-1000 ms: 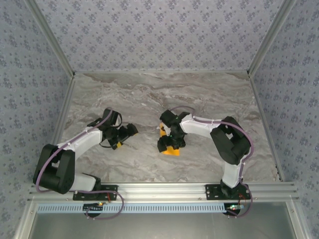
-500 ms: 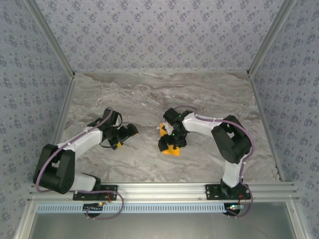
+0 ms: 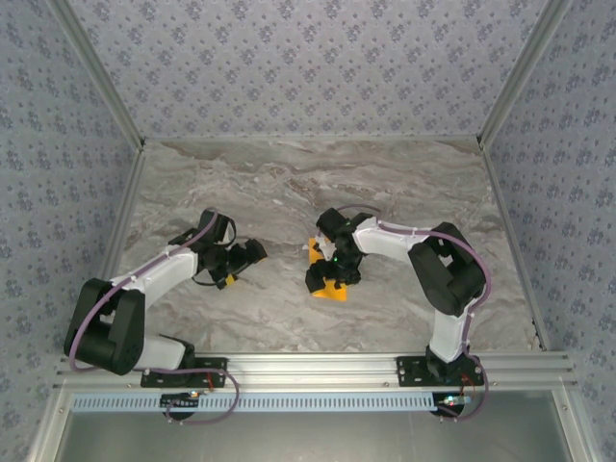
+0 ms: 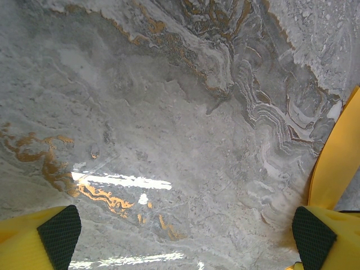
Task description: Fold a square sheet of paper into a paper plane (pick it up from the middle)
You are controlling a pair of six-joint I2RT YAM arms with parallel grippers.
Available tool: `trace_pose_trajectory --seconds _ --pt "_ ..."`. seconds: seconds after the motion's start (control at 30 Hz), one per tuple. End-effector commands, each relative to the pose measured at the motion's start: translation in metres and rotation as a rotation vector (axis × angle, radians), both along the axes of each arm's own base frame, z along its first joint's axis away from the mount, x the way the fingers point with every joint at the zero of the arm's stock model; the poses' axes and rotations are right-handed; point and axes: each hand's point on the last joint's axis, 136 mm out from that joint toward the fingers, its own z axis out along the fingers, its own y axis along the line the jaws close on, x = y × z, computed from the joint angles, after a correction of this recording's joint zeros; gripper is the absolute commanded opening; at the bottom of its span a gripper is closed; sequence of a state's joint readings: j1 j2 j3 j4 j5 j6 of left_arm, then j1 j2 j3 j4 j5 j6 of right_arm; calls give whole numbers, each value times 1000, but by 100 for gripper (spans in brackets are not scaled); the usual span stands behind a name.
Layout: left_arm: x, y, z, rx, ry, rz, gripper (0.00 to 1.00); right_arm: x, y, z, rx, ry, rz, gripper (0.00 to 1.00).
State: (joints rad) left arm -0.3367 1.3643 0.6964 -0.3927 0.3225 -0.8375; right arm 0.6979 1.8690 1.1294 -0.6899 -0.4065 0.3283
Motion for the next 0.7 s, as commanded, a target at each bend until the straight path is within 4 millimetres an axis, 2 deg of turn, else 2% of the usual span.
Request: trace_pose_trajectory --seconds 0.0,0.67 --pt "0 -4 1 -2 2 -27 99 -17 -47 -68 -232 54 14 80" --pt "1 -4 3 -4 -5 -29 99 -19 -47 -70 -229 64 20 84"
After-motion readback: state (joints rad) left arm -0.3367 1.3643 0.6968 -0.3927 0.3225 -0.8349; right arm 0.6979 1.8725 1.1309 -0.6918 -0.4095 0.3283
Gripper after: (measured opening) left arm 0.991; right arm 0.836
